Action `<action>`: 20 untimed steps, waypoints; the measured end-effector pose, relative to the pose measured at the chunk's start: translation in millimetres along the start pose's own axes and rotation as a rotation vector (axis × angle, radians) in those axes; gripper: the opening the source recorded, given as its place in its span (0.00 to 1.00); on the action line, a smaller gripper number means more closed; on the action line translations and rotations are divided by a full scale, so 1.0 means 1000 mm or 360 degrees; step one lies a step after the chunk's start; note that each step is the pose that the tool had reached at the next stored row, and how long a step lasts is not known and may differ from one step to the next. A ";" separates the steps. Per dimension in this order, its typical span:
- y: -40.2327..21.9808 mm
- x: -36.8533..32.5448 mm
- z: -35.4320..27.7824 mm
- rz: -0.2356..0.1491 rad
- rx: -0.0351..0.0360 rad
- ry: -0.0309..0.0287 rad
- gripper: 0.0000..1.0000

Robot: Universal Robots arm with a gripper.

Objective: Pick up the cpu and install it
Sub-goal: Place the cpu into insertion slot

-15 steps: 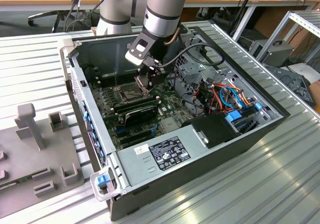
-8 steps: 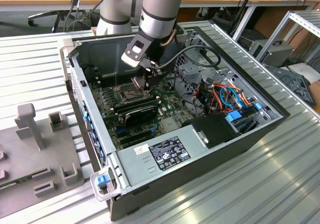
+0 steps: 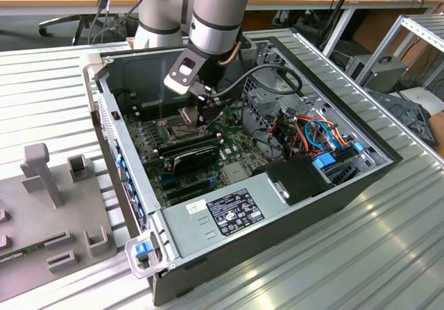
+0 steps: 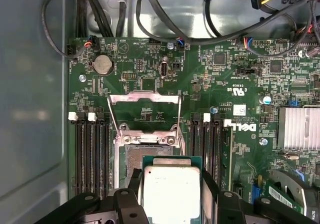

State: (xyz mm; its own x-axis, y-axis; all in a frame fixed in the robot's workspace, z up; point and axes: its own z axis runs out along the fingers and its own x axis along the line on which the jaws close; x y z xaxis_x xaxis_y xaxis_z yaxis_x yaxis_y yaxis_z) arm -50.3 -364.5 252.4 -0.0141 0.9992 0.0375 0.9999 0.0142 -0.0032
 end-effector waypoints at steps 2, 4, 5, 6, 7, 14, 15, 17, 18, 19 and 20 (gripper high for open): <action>-0.0009 0.0000 0.0004 0.0000 0.0000 -0.00001 0.55; -0.0009 0.0002 0.0011 0.0000 0.0000 0.00001 0.55; -0.0011 0.0005 0.0013 0.0000 0.0000 0.00001 0.55; -0.0011 0.0009 0.0015 0.0000 0.0000 -0.00001 0.55; -0.0010 0.0014 0.0018 0.0000 0.0000 0.00000 0.55; -0.0009 0.0049 0.0039 0.0000 0.0000 0.00001 0.55; -0.0010 0.0050 0.0041 0.0000 0.0000 0.00000 0.55; -0.0009 0.0053 0.0045 0.0000 0.0000 -0.00001 0.55; -0.0010 0.0055 0.0049 0.0000 0.0000 -0.00001 0.55; -0.0009 0.0057 0.0050 0.0000 0.0000 -0.00001 0.55; -0.0010 0.0057 0.0052 0.0000 0.0000 -0.00001 0.55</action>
State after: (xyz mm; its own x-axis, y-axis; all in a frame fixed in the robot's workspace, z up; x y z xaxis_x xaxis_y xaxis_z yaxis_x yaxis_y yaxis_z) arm -51.4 -358.6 247.4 -0.0142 0.9992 0.0374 0.9999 0.0143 -0.0033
